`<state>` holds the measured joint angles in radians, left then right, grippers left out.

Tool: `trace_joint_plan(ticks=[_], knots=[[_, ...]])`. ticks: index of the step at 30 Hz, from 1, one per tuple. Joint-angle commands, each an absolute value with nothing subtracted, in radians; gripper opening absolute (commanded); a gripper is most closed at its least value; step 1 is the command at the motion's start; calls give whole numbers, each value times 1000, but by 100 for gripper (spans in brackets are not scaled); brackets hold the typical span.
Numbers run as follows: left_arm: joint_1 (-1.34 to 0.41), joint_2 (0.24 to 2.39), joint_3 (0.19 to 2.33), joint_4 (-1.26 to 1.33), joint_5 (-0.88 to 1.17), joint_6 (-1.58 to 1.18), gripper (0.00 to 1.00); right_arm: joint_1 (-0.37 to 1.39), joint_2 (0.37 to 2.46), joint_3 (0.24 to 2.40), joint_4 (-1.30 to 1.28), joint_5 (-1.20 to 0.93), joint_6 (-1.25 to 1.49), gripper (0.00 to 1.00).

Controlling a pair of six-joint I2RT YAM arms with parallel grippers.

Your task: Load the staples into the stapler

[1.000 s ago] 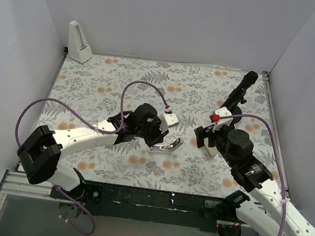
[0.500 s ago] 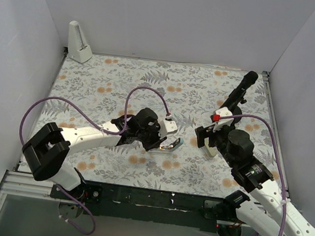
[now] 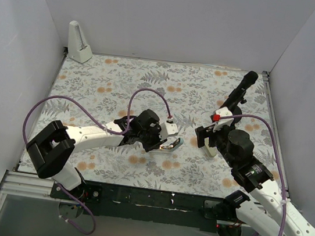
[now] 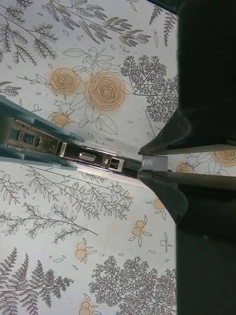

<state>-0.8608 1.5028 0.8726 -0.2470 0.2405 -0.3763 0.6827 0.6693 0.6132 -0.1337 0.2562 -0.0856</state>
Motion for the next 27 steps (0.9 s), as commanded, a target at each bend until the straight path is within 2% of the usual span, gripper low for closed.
trace_joint_plan(ticks=[1,27], knots=[[-867,1486,887,-230,230,-336,5,683,664,623,-106,265,-89,96],[-867,1542,916,-232,233,-270,4,684,664,623,-107,261,-91,96]])
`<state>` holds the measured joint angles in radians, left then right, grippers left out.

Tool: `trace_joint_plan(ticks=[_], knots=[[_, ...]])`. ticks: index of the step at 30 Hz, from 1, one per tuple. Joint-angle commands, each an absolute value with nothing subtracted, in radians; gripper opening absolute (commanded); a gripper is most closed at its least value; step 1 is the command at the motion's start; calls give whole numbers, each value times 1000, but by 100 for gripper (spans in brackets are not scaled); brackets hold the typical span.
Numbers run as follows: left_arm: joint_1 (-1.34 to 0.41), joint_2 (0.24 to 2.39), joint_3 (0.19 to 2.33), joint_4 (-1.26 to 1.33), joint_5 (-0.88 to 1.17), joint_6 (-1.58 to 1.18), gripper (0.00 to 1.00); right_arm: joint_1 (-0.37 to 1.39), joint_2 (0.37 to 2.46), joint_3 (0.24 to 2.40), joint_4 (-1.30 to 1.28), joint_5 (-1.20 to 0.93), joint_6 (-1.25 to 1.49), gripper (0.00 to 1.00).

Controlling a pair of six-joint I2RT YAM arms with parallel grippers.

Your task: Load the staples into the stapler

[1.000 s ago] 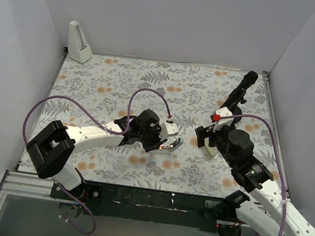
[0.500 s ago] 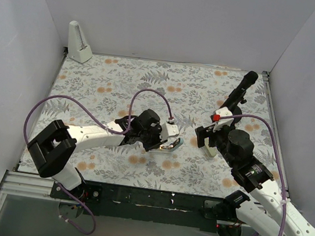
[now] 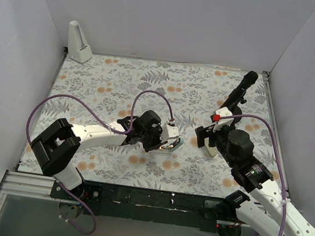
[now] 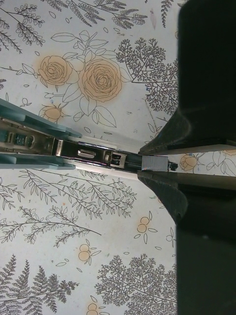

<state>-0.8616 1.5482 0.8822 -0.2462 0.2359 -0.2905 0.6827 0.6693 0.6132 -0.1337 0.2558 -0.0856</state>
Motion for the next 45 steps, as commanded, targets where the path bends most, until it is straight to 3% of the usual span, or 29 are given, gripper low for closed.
trace_joint_plan(ticks=[1,45], knots=[[-867,1539,917,-233,235,-270,4,684,667,623,-107,261,-92,96],[-867,1557,910,-258,279,-222,2,684,669,620,-109,258,-91,96]])
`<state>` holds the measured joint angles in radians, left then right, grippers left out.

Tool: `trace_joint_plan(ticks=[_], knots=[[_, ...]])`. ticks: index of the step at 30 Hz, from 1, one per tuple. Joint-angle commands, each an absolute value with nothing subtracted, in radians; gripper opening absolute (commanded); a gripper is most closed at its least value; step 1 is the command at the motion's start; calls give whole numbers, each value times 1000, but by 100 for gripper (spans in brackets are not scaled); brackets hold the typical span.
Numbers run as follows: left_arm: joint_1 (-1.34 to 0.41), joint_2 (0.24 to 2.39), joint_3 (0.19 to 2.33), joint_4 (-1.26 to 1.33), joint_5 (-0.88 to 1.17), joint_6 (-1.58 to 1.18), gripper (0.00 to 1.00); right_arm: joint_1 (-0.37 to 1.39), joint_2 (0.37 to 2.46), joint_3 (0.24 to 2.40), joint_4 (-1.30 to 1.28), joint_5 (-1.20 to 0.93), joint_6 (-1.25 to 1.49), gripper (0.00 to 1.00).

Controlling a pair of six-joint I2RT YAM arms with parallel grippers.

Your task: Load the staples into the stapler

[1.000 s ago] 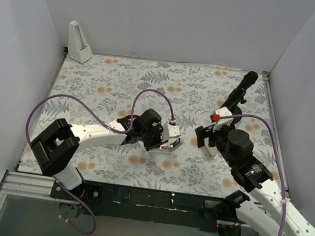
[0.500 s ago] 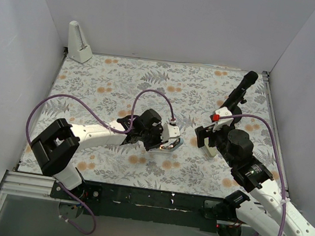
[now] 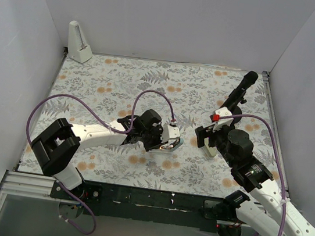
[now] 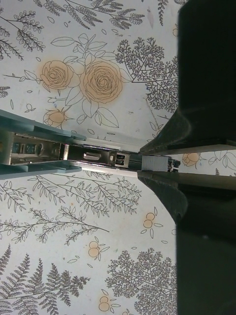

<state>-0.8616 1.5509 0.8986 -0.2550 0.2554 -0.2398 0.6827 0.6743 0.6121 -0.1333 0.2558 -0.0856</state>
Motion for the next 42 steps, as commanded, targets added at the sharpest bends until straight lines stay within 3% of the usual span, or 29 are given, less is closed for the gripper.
trace_joint_plan(ticks=[1,42], knots=[[-867,1557,911,-258,278,-222,2,684,669,620,-109,258,-92,96],[-867,1565,960,-301,291,-146,1,684,676,621,-107,252,-91,96]])
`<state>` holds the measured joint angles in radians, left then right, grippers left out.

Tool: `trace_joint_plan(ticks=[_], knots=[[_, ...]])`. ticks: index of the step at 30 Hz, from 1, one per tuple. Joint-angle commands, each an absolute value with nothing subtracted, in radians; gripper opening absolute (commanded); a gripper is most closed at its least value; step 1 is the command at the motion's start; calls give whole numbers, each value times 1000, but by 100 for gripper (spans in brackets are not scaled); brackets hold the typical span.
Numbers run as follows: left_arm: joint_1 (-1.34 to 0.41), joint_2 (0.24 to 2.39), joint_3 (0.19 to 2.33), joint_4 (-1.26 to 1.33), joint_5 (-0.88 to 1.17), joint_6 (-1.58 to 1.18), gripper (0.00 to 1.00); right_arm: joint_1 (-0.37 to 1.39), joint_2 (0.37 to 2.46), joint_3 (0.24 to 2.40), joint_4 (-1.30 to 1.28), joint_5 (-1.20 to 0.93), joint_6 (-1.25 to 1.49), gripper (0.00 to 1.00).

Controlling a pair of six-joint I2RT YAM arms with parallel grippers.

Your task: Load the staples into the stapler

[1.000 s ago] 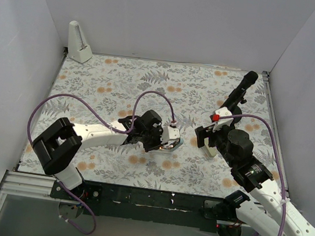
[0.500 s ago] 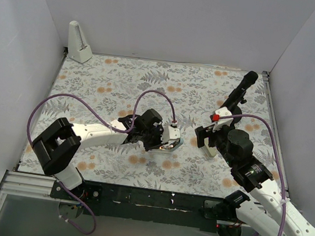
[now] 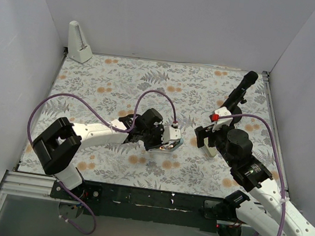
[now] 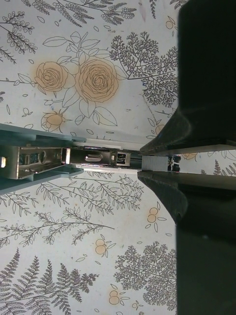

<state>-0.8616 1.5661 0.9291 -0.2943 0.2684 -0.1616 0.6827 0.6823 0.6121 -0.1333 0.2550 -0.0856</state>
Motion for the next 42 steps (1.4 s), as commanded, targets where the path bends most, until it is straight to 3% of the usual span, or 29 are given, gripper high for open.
trace_joint_plan(ticks=[1,42], knots=[[-865,1566,960,-304,296,-147,1,684,675,621,-106,252,-91,96],[-865,1569,940,-291,242,-135,0,684,673,620,-107,255,-92,96]])
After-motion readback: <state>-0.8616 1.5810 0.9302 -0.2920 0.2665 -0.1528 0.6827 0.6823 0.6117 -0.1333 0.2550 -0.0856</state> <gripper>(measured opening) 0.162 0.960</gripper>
